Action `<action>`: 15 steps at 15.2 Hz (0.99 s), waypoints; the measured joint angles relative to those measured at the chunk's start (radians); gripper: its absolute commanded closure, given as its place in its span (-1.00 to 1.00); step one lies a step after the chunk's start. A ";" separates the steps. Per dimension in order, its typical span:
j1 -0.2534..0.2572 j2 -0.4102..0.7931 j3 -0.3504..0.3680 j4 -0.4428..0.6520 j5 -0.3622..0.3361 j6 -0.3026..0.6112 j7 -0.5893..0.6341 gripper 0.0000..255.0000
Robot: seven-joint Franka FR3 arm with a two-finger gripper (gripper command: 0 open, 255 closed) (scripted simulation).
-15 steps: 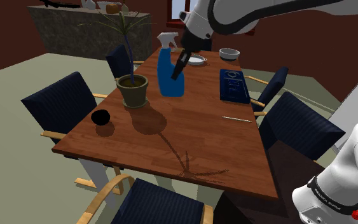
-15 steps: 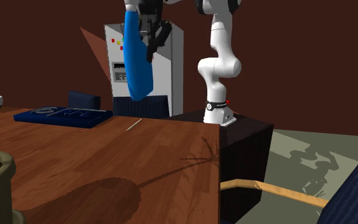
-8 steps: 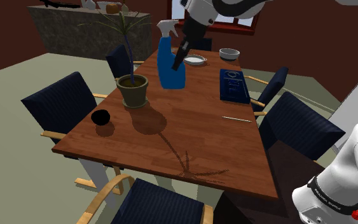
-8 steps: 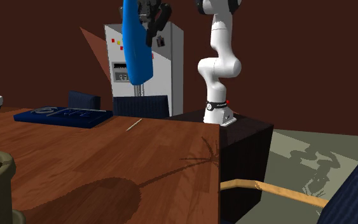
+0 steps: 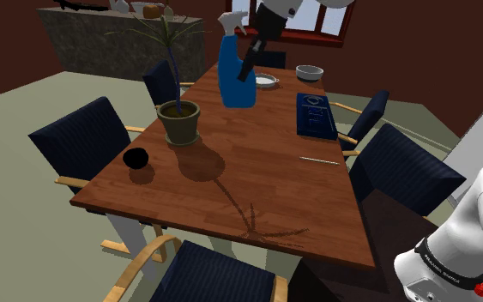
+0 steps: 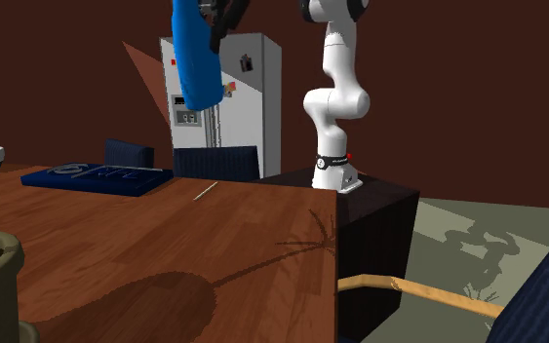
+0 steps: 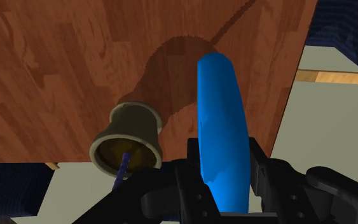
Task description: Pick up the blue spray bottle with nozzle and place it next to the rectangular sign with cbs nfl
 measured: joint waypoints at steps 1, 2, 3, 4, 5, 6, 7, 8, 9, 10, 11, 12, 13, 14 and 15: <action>-0.010 0.000 -0.011 0.005 0.007 -0.008 -0.022 1.00; -0.019 -0.003 -0.022 0.002 0.015 -0.012 -0.045 1.00; -0.031 0.014 -0.036 0.024 0.024 -0.021 -0.073 1.00; -0.043 0.017 -0.049 0.031 0.032 -0.031 -0.098 1.00; -0.054 0.023 -0.061 0.036 0.040 -0.033 -0.125 1.00; -0.063 0.023 -0.071 0.034 0.047 -0.037 -0.146 1.00; -0.074 0.025 -0.083 0.037 0.056 -0.042 -0.170 1.00; -0.085 0.029 -0.094 0.040 0.064 -0.046 -0.195 1.00; -0.097 0.045 -0.107 0.065 0.071 -0.060 -0.219 1.00; -0.109 0.054 -0.119 0.078 0.079 -0.070 -0.243 1.00; -0.123 0.070 -0.131 0.104 0.088 -0.087 -0.269 1.00; -0.134 0.087 -0.142 0.132 0.095 -0.103 -0.290 1.00; -0.148 0.094 -0.154 0.137 0.105 -0.107 -0.317 1.00; -0.159 0.107 -0.163 0.150 0.111 -0.114 -0.337 1.00; -0.173 0.127 -0.174 0.176 0.122 -0.126 -0.363 1.00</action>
